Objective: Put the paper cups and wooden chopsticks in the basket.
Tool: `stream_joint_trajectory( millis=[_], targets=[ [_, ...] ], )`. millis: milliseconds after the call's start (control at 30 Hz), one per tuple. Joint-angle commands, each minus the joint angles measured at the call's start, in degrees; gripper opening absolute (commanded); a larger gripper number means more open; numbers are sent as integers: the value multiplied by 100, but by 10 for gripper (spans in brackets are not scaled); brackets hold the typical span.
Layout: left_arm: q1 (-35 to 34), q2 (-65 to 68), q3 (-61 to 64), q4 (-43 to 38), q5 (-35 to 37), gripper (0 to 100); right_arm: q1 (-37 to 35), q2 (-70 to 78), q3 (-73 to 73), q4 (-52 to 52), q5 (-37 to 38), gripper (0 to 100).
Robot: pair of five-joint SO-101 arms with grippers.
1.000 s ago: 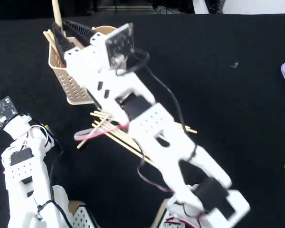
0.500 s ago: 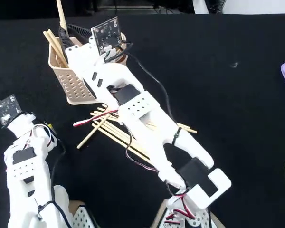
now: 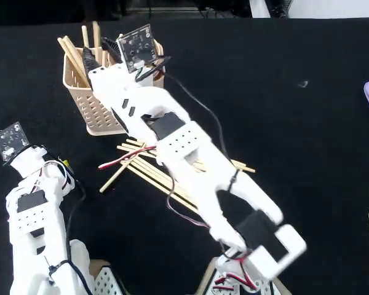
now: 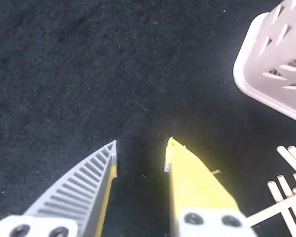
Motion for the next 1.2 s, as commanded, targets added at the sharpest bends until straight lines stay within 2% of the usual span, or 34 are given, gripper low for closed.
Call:
stream_joint_trajectory(
  millis=[0,133,267,367,433,533,633,733,833,1000,1167],
  targets=[
    [66,-105,-22,-88,26,162,79,-989,-233,475,-62,141],
    [48,-105,-22,-79,26,162,105,-1965,-233,1925,-62,141],
    [48,-105,-22,-79,26,162,18,-2932,4,4264,-70,141],
    [48,-105,-22,-88,26,162,-114,-3503,664,5679,-26,145],
    [48,-105,-22,-97,26,162,-97,-3793,1349,6145,-18,145],
    [66,-105,-22,-97,26,162,264,-4022,2563,6145,527,145],
    [66,-105,-22,-88,26,162,897,-3996,3688,5389,1521,145],
    [48,-105,-22,-88,26,162,1530,-3688,4435,4501,1916,145],
    [48,-105,-22,-88,26,162,1855,-3081,4558,4070,2444,145],
    [48,-105,-22,-79,26,162,1864,-1833,4295,3912,3349,145],
    [48,-105,-22,-70,26,162,1881,-901,3802,3965,3596,142]
  ],
)
